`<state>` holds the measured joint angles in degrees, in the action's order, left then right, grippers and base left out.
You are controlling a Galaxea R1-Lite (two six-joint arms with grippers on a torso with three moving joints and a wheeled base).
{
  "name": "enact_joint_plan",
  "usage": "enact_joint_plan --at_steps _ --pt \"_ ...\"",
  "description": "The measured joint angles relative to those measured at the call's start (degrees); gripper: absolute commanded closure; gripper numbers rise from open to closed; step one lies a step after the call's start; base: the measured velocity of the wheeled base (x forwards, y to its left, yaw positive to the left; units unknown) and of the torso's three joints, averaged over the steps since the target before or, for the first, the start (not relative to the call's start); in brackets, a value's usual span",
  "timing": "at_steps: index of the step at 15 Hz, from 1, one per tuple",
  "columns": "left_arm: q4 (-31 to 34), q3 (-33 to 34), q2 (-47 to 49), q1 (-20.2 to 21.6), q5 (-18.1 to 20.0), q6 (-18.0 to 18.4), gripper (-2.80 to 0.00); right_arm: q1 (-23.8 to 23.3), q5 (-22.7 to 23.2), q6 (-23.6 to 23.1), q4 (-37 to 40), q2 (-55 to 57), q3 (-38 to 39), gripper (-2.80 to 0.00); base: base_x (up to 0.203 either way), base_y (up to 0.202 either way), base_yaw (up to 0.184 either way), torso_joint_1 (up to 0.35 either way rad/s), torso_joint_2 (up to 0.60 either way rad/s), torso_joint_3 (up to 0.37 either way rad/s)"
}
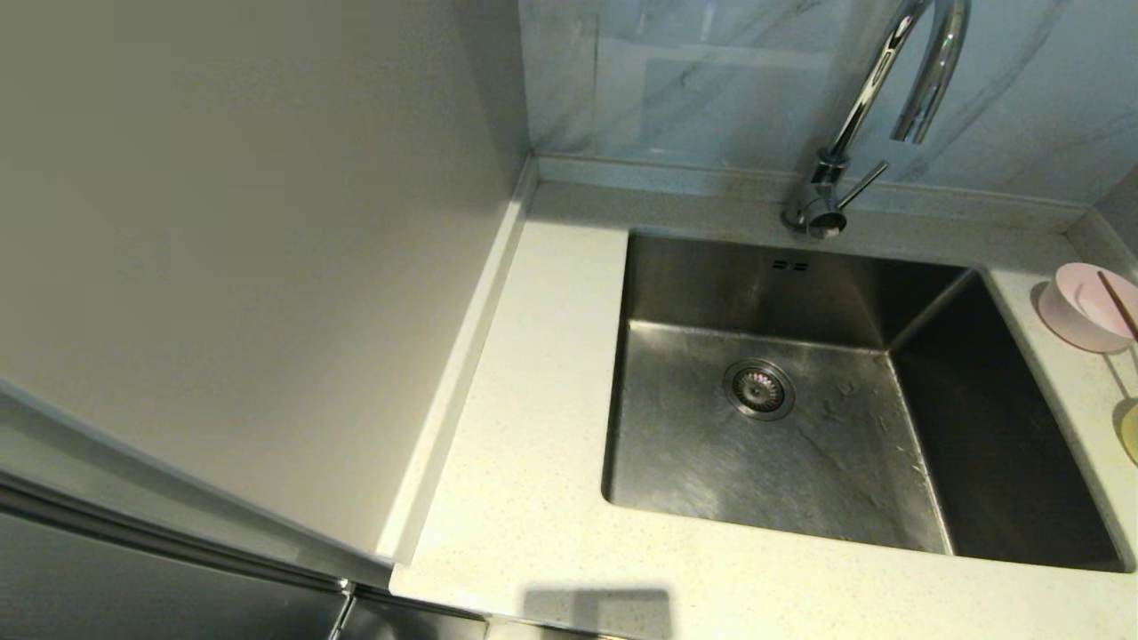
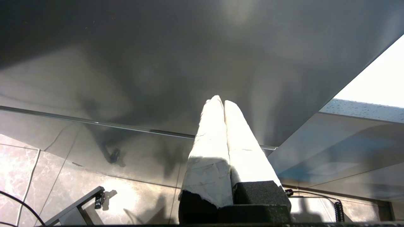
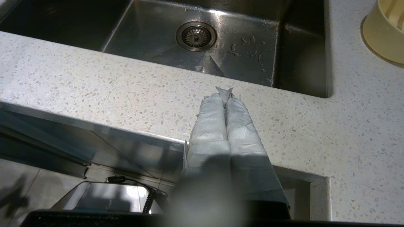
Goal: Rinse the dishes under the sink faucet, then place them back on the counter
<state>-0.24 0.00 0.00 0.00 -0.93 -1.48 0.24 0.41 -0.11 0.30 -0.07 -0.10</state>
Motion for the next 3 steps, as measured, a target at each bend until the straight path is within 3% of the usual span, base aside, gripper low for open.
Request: enact_joint_plan --at_steps 3 --pt "0.0 0.0 0.0 0.0 0.0 0.0 0.0 0.0 0.0 0.0 0.0 0.0 0.0 0.0 0.0 0.0 0.0 0.0 0.0 0.0"
